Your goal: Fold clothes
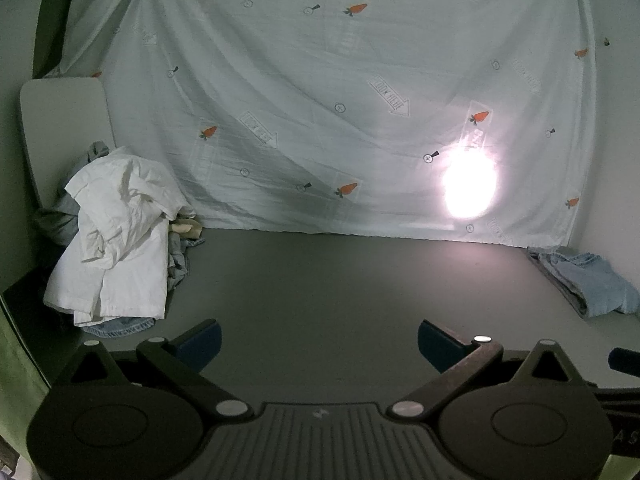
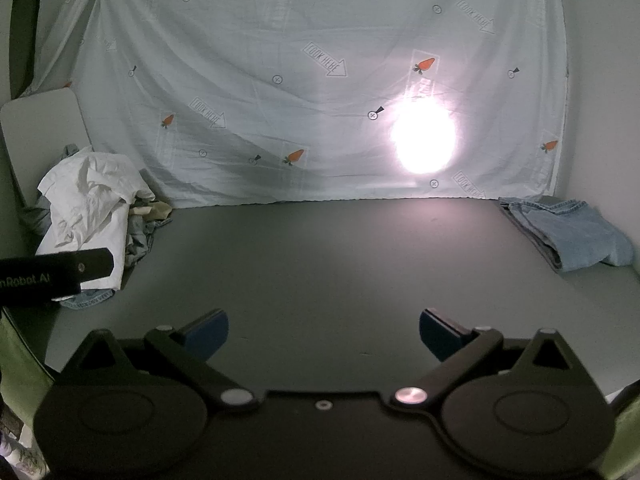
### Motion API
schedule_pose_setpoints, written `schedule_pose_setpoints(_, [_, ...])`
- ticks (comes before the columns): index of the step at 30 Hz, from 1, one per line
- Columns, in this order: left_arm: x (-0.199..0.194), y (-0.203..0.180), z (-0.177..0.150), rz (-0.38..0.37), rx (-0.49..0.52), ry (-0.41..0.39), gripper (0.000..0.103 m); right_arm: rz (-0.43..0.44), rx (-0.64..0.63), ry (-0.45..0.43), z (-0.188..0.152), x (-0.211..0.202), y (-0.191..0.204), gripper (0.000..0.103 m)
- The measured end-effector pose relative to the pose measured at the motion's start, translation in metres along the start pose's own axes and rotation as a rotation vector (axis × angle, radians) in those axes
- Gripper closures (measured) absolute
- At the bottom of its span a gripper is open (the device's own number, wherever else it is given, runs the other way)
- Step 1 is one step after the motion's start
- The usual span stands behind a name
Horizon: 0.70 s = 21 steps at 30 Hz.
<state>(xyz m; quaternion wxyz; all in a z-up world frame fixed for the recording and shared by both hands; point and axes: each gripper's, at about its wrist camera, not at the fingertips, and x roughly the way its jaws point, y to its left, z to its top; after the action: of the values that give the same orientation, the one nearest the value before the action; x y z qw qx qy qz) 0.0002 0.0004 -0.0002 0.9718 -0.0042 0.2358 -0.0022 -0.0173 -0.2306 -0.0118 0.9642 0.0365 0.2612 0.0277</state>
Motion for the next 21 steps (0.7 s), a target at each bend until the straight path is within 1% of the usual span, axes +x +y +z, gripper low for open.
schedule_pose_setpoints(7, [0.0,0.002,0.0,0.005,0.004,0.002,0.0,-0.001,-0.003,0.004,0.006,0.0,-0.003,0.0])
schedule_pose_setpoints(12, [-0.001,-0.007,0.001,0.008,0.002,0.003,0.0,-0.003,-0.005,0.007,0.01,-0.001,-0.005,0.0])
schedule_pose_setpoints(17, [0.0,-0.017,0.002,0.012,0.003,0.003,0.0,-0.003,-0.002,0.0,0.006,-0.001,-0.003,0.0])
schedule_pose_setpoints(21, [0.0,-0.015,-0.001,0.011,0.005,0.0,0.0,-0.003,0.001,-0.005,0.003,-0.001,-0.002,0.0])
